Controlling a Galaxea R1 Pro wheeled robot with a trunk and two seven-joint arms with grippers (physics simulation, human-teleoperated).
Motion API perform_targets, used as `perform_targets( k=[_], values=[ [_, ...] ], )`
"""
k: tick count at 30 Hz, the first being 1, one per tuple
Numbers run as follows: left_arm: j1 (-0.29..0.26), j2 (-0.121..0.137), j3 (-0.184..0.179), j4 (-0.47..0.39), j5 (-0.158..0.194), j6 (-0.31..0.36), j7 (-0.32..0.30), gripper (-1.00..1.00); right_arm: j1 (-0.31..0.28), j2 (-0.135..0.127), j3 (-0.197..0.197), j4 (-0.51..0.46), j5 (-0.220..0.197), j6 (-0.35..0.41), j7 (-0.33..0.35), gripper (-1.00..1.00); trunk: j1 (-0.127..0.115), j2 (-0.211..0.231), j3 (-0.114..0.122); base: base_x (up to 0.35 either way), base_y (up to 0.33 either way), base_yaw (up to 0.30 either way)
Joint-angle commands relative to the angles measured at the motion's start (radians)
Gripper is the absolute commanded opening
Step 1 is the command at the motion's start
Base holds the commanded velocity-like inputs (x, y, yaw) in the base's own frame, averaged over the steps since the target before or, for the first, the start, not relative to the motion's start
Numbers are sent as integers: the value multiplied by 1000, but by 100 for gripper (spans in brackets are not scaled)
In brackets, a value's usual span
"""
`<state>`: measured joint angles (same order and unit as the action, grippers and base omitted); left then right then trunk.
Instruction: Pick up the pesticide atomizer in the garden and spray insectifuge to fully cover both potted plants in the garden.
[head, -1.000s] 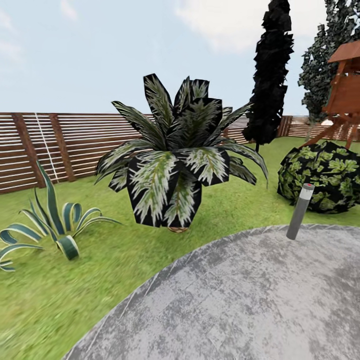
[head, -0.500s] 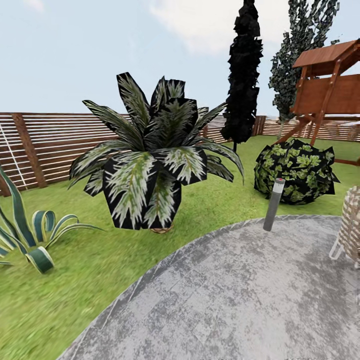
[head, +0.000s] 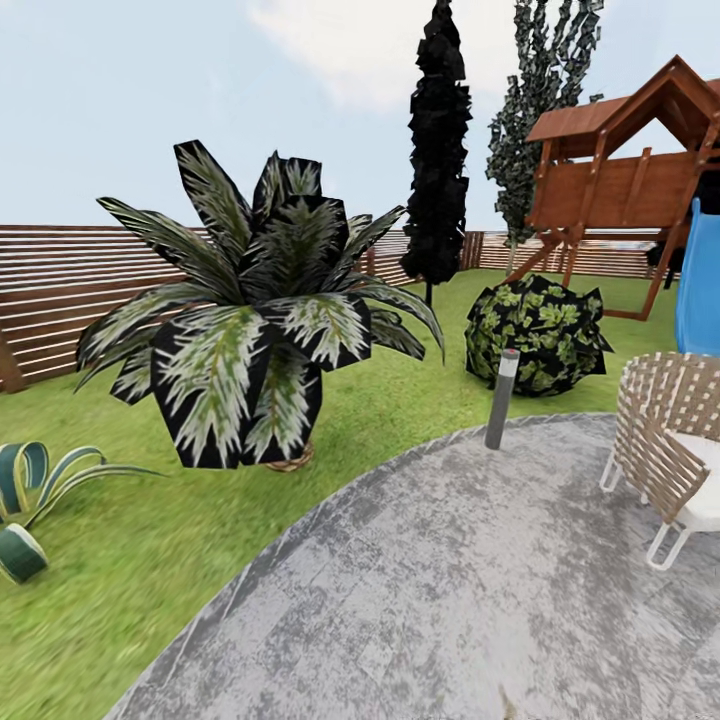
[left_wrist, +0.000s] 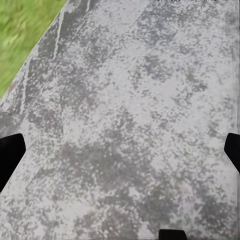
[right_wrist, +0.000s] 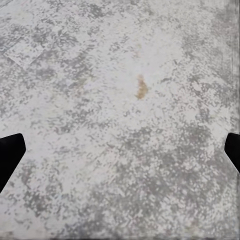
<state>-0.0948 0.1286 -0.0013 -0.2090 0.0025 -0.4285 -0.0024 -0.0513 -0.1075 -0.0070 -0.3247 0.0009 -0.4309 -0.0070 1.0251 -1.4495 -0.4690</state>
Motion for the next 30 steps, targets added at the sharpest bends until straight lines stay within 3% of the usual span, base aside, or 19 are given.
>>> perform_targets(
  k=[1,30],
  values=[
    [0,0,0,0,0,-3,0,100,-1,0,-1,1,0,-3,-1,100,0,-1,-1,0,0,-266],
    [0,2,0,1,1,-3,1,100,-1,0,-1,1,1,-3,-1,100,0,-1,-1,0,0,-266]
  ],
)
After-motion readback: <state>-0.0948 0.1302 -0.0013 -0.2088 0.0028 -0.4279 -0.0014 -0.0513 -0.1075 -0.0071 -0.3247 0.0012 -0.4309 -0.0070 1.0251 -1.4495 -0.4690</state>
